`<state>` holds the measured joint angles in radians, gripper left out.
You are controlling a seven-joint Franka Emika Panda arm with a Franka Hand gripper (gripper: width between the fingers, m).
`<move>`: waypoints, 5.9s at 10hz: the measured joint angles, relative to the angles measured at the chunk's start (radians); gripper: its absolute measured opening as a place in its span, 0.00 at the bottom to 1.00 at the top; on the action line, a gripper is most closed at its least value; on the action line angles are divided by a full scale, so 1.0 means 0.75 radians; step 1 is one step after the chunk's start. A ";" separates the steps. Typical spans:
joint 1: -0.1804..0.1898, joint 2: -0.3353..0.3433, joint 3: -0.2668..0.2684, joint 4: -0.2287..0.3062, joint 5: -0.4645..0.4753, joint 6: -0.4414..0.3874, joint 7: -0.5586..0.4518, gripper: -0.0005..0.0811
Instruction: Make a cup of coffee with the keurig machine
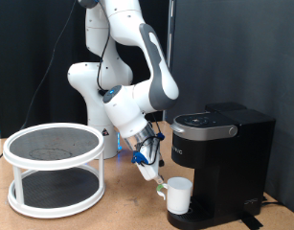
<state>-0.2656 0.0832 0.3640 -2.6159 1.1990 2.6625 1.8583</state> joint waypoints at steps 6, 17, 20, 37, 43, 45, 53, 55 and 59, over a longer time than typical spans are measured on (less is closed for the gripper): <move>0.001 0.044 0.023 0.033 0.126 0.073 -0.057 0.91; -0.044 -0.025 -0.004 -0.053 -0.007 -0.080 -0.069 0.91; -0.070 -0.083 -0.017 -0.094 0.017 -0.091 -0.089 0.91; -0.083 -0.405 -0.056 -0.238 0.199 -0.402 -0.273 0.91; -0.082 -0.571 -0.088 -0.252 0.188 -0.680 -0.267 0.91; -0.082 -0.663 -0.098 -0.250 0.190 -0.818 -0.252 0.91; -0.079 -1.038 -0.149 -0.223 0.344 -0.936 -0.109 0.91; -0.079 -1.032 -0.141 -0.212 0.344 -0.917 -0.153 0.91; -0.099 -1.042 0.003 -0.045 0.186 -0.654 -0.146 0.91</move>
<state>-0.3397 -0.6986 0.3666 -2.6499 1.3384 2.1718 1.7486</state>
